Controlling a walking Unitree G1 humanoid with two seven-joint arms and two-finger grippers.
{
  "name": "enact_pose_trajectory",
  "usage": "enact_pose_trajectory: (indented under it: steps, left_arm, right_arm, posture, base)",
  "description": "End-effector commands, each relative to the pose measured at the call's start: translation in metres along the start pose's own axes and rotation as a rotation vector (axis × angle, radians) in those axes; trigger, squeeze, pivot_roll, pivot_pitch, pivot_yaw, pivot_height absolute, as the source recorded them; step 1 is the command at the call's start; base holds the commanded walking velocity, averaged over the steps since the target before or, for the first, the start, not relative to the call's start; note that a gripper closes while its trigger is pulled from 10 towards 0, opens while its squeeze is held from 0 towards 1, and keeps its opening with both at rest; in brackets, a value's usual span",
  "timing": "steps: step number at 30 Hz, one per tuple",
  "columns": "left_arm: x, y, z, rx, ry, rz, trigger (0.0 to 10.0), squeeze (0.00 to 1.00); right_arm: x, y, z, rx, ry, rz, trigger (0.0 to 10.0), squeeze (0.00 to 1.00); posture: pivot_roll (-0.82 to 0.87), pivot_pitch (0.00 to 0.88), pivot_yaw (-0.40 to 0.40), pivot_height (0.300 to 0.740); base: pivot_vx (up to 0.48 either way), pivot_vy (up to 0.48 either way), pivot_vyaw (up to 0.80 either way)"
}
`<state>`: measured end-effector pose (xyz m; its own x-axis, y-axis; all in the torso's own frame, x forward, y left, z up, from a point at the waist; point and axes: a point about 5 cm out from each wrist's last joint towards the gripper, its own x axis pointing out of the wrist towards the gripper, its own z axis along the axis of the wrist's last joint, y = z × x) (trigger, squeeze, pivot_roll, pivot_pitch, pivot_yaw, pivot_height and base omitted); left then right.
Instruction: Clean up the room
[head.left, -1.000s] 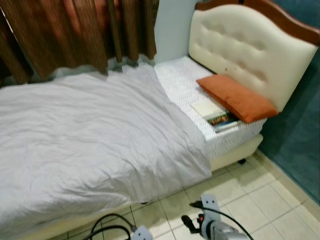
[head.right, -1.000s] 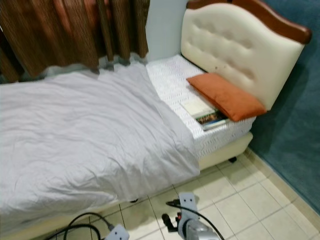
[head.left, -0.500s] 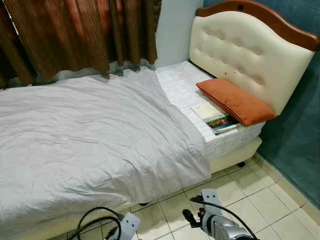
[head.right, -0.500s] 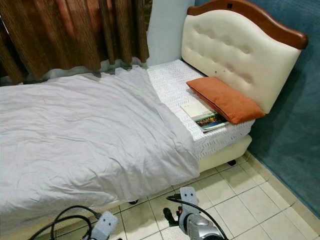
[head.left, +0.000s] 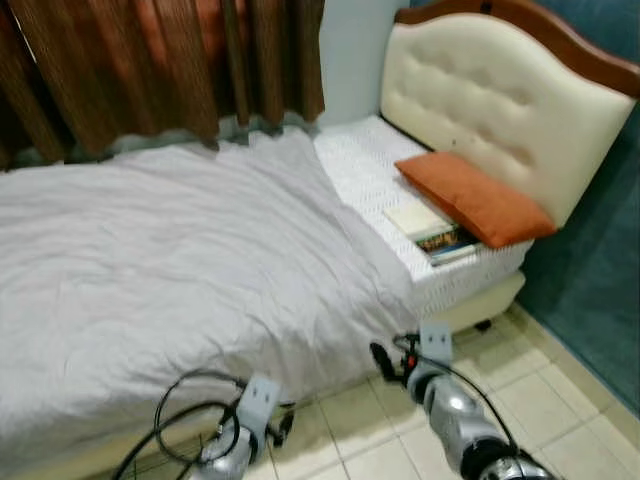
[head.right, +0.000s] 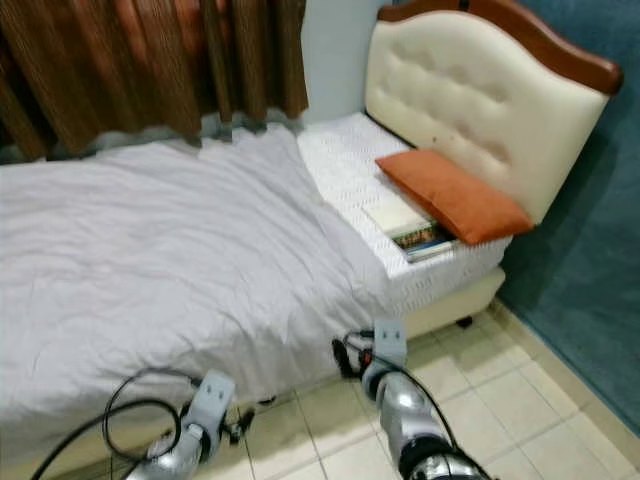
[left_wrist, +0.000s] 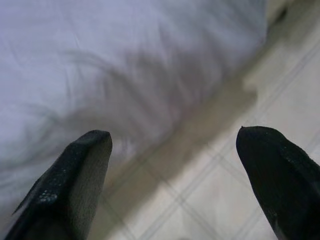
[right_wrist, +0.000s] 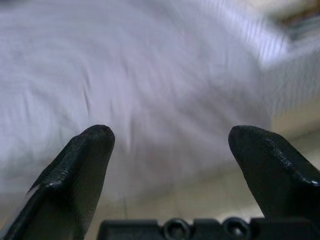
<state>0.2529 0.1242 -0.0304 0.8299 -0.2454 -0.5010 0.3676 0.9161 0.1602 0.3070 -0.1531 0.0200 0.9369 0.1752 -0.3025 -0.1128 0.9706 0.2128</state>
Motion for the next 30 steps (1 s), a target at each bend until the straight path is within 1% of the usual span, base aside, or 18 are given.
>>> enact_pose_trajectory:
  steps: [1, 2, 4, 5, 6, 7, 9, 11, 13, 14, 15, 16, 18, 21, 22, 23, 27, 30]
  left_arm:
    - [-0.013, 0.079, 0.089, -0.228, -0.471, 0.410, 10.0, 0.00]
    - [-0.020, 0.078, 0.095, -0.207, -0.510, 0.402, 10.0, 0.00]
    - [-0.034, 0.076, 0.107, -0.206, -0.583, 0.390, 10.0, 0.00]
    - [-0.034, 0.076, 0.107, -0.206, -0.583, 0.390, 10.0, 0.00]
    - [-0.051, 0.075, 0.120, -0.156, -0.662, 0.385, 10.0, 0.00]
    - [-0.051, 0.075, 0.120, -0.156, -0.662, 0.385, 10.0, 0.00]
    - [-0.065, 0.074, 0.124, -0.124, -0.686, 0.400, 10.0, 0.00]
    - [-0.078, 0.071, 0.121, -0.104, -0.688, 0.408, 10.0, 0.00]
    - [-0.092, 0.066, 0.111, -0.107, -0.664, 0.406, 10.0, 0.00]
    - [-0.102, 0.066, 0.100, -0.118, -0.627, 0.423, 10.0, 0.00]
    - [-0.102, 0.066, 0.100, -0.118, -0.627, 0.423, 10.0, 0.00]
    - [-0.106, 0.065, 0.089, -0.136, -0.585, 0.440, 10.0, 0.00]
    - [-0.106, 0.066, 0.087, -0.149, -0.574, 0.452, 10.0, 0.00]
    - [-0.103, 0.065, 0.093, -0.160, -0.593, 0.466, 10.0, 0.00]
    - [-0.102, 0.067, 0.107, -0.153, -0.634, 0.485, 10.0, 0.00]
    - [-0.102, 0.068, 0.112, -0.144, -0.648, 0.494, 10.0, 0.00]
    - [-0.101, 0.071, 0.119, -0.133, -0.675, 0.505, 10.0, 0.00]
    - [-0.099, 0.070, 0.119, -0.132, -0.667, 0.492, 10.0, 0.00]
  right_arm:
    - [-0.003, -0.003, 0.013, 0.000, -0.092, 0.011, 10.0, 0.00]
    - [-0.006, -0.004, 0.017, -0.007, -0.125, 0.015, 10.0, 0.00]
    - [-0.014, -0.005, 0.027, -0.020, -0.191, 0.014, 10.0, 0.00]
    - [-0.014, -0.005, 0.027, -0.020, -0.191, 0.014, 10.0, 0.00]
    - [-0.027, -0.007, 0.038, -0.024, -0.252, 0.010, 10.0, 0.00]
    - [-0.027, -0.007, 0.038, -0.024, -0.252, 0.010, 10.0, 0.00]
    - [-0.040, -0.010, 0.043, -0.048, -0.283, 0.005, 10.0, 0.00]
    - [-0.055, -0.014, 0.047, -0.067, -0.301, -0.010, 10.0, 0.00]
    - [-0.072, -0.016, 0.046, -0.089, -0.304, -0.019, 10.0, 0.00]
    - [-0.085, -0.014, 0.045, -0.116, -0.306, -0.008, 10.0, 0.00]
    - [-0.085, -0.014, 0.045, -0.116, -0.306, -0.008, 10.0, 0.00]
    - [-0.091, -0.013, 0.043, -0.127, -0.308, -0.001, 10.0, 0.00]
    - [-0.092, -0.013, 0.043, -0.122, -0.310, -0.011, 10.0, 0.00]
    - [-0.093, -0.012, 0.043, -0.108, -0.318, -0.012, 10.0, 0.00]
    - [-0.095, -0.009, 0.051, -0.108, -0.355, -0.010, 10.0, 0.00]
    - [-0.095, -0.008, 0.055, -0.103, -0.376, -0.017, 10.0, 0.00]
    - [-0.090, -0.008, 0.061, -0.101, -0.387, -0.017, 10.0, 0.00]
    - [-0.087, -0.006, 0.062, -0.108, -0.386, -0.010, 10.0, 0.00]
  posture:
    - [0.00, 0.000, -0.004, 0.740]
    - [0.01, 0.000, -0.004, 0.740]
    - [0.01, 0.000, -0.007, 0.740]
    - [0.01, 0.000, -0.007, 0.740]
    - [0.02, 0.000, -0.006, 0.740]
    - [0.02, 0.000, -0.006, 0.740]
    - [0.02, 0.000, -0.008, 0.740]
    - [0.02, 0.000, -0.008, 0.740]
    - [0.01, 0.000, -0.009, 0.740]
    - [0.01, 0.000, -0.008, 0.740]
    - [0.01, 0.000, -0.008, 0.740]
    - [0.01, 0.000, -0.008, 0.740]
    - [0.02, 0.000, -0.017, 0.740]
    - [0.02, 0.000, -0.020, 0.740]
    - [0.02, 0.000, -0.022, 0.740]
    - [0.02, 0.000, -0.022, 0.740]
    - [0.01, 0.000, -0.017, 0.740]
    - [0.01, 0.000, -0.017, 0.740]
  base:
    - [0.000, 0.000, 0.00]
    - [0.000, 0.000, 0.00]
    - [0.000, 0.000, 0.00]
    - [0.000, 0.000, 0.00]
    - [0.000, 0.000, 0.00]
    - [0.000, 0.000, 0.00]
    - [0.000, 0.000, 0.00]
    - [0.000, 0.000, 0.00]
    - [0.000, 0.000, 0.00]
    - [0.000, 0.000, 0.00]
    - [0.000, 0.000, 0.00]
    - [0.000, 0.000, 0.00]
    - [0.000, 0.000, 0.00]
    - [0.000, 0.000, 0.00]
    - [0.000, 0.000, 0.00]
    - [0.000, 0.000, 0.00]
    - [0.000, 0.000, 0.00]
    - [0.000, 0.000, 0.00]
